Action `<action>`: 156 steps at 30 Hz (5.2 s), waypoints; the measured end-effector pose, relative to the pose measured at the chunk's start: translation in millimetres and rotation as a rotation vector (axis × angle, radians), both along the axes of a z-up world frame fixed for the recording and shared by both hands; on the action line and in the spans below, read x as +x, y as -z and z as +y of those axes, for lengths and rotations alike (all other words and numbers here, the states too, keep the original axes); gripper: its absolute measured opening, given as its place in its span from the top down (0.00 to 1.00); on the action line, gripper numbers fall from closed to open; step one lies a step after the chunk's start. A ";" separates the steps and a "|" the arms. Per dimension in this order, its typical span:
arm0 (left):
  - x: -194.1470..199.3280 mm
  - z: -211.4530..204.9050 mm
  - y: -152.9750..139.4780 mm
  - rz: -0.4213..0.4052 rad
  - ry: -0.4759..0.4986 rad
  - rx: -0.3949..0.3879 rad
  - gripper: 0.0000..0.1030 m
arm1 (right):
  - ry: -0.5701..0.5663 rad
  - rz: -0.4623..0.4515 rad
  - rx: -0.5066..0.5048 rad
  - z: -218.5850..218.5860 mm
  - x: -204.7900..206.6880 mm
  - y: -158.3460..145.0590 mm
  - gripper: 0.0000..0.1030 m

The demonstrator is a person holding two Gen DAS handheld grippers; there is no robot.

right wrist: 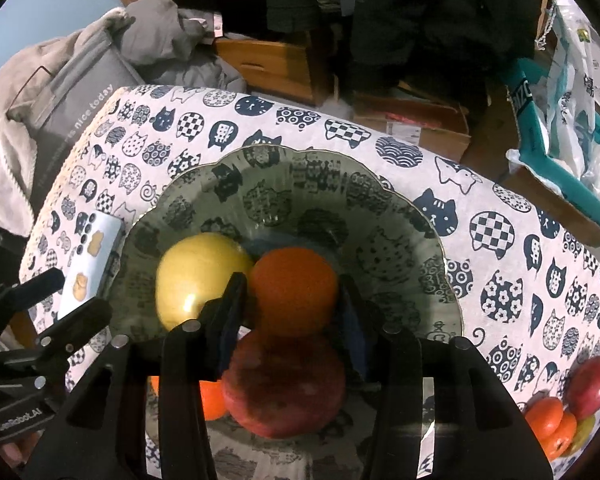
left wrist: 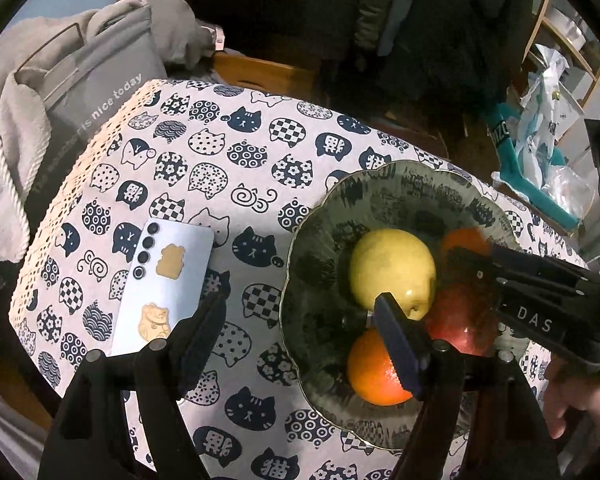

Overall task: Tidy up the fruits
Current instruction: 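Lower the pear and orange into the bowl and open both tools, then lift both tools out of the bowl and move back toward the fruit pile, then lower the right tool toward the green mango while the left tool approaches an orange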

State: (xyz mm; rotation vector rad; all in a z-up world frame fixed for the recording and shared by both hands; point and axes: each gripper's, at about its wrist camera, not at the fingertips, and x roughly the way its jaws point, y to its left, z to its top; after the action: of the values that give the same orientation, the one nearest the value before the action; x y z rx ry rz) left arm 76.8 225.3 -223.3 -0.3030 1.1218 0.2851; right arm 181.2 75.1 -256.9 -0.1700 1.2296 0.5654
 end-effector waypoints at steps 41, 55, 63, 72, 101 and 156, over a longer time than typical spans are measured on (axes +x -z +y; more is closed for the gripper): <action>-37.9 -64.0 -110.1 -0.245 0.122 0.067 0.21 | 0.079 -0.360 -0.012 -83.3 -59.0 -143.3 0.37; -53.9 -107.3 -149.6 -0.342 0.200 0.094 0.16 | 0.128 -0.467 0.018 -143.3 -98.5 -190.7 0.27; -53.1 -137.8 -159.5 -0.366 0.257 0.091 0.14 | 0.178 -0.492 0.007 -188.6 -115.4 -201.1 0.23; -43.8 -180.3 -157.5 -0.350 0.334 0.079 0.14 | 0.275 -0.498 -0.018 -246.4 -126.0 -202.1 0.23; -6.4 -288.2 -110.3 -0.230 0.523 0.089 0.14 | 0.499 -0.358 -0.081 -373.2 -128.2 -149.8 0.23; 76.9 -318.7 38.8 0.078 0.482 -0.101 0.14 | 0.516 0.092 -0.085 -410.8 -96.9 4.8 0.20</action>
State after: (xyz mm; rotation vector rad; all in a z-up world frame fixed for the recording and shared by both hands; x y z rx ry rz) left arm 153.7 -93.4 -262.0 -0.1031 1.2513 -0.1884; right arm 84.3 -335.7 -261.6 0.1039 1.3251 0.0732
